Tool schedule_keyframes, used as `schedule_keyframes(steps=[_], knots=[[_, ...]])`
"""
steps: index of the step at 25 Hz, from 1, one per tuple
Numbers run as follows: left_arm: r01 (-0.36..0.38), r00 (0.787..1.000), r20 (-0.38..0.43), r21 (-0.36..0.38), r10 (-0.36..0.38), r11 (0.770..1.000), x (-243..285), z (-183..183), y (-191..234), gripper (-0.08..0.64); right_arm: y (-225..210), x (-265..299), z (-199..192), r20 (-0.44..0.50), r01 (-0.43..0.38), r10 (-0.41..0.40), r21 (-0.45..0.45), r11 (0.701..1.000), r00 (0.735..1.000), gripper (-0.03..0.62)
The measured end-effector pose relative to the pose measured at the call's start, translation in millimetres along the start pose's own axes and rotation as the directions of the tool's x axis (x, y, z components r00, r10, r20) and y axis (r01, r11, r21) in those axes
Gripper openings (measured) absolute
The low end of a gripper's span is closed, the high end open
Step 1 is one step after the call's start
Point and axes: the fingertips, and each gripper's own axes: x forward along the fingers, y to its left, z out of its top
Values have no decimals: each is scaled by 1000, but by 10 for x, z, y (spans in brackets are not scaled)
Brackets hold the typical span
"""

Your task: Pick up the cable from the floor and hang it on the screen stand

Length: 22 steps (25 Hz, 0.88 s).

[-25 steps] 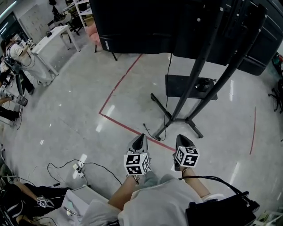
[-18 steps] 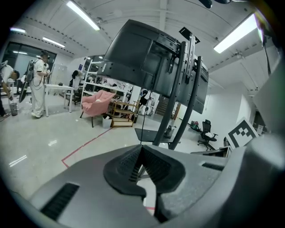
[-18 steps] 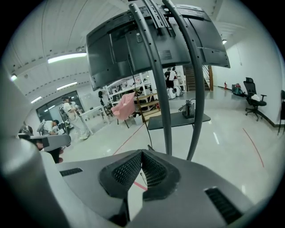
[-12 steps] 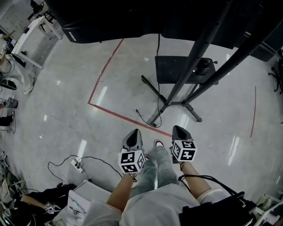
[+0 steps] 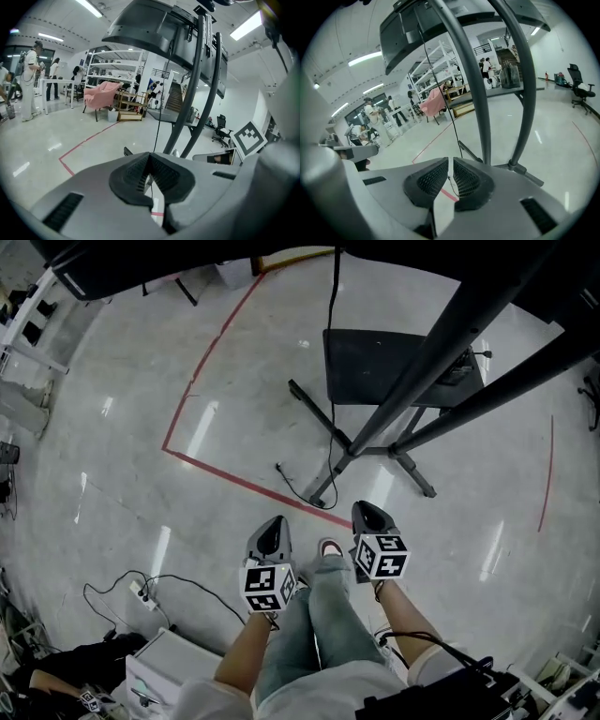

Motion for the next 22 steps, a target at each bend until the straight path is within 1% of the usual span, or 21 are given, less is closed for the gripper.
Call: schedule_keyframes(steps=[3, 5, 6, 8, 11, 15, 16, 19, 22], knots=[[-9, 1000, 30, -18, 9, 1000, 479, -359, 226, 2, -234, 514, -409, -2, -13, 13, -17, 1000, 1000, 34], [-15, 998, 52, -34, 17, 999, 827, -578, 380, 2, -408, 882, -712, -8, -22, 21, -27, 999, 1000, 72], [-15, 998, 63, -38, 18, 999, 999, -685, 448, 2, -496, 1065, -874, -11, -25, 24, -30, 999, 1000, 77], [-8, 996, 85, -29, 11, 1000, 1335, -888, 553, 2, -675, 1419, -1211, -14, -27, 27, -40, 999, 1000, 80], [19, 993, 115, 1, -19, 1000, 1813, -1178, 646, 2, -957, 1932, -1712, -14, -30, 29, -59, 998, 999, 81], [51, 988, 144, 13, -52, 999, 2263, -1545, 741, 2, -1261, 2481, -2334, -16, -27, 26, -56, 998, 1000, 83], [52, 987, 152, 24, -55, 998, 2342, -1584, 774, 2, -1320, 2587, -2464, -17, -26, 25, -56, 998, 1000, 83], [40, 981, 187, 86, -56, 995, 2498, -1546, 897, 2, -1458, 2840, -2767, -16, -29, 28, -43, 999, 999, 83], [28, 982, 180, 122, -49, 992, 2575, -1647, 982, 2, -1535, 2989, -2953, -15, -24, 23, -35, 999, 1000, 83]])
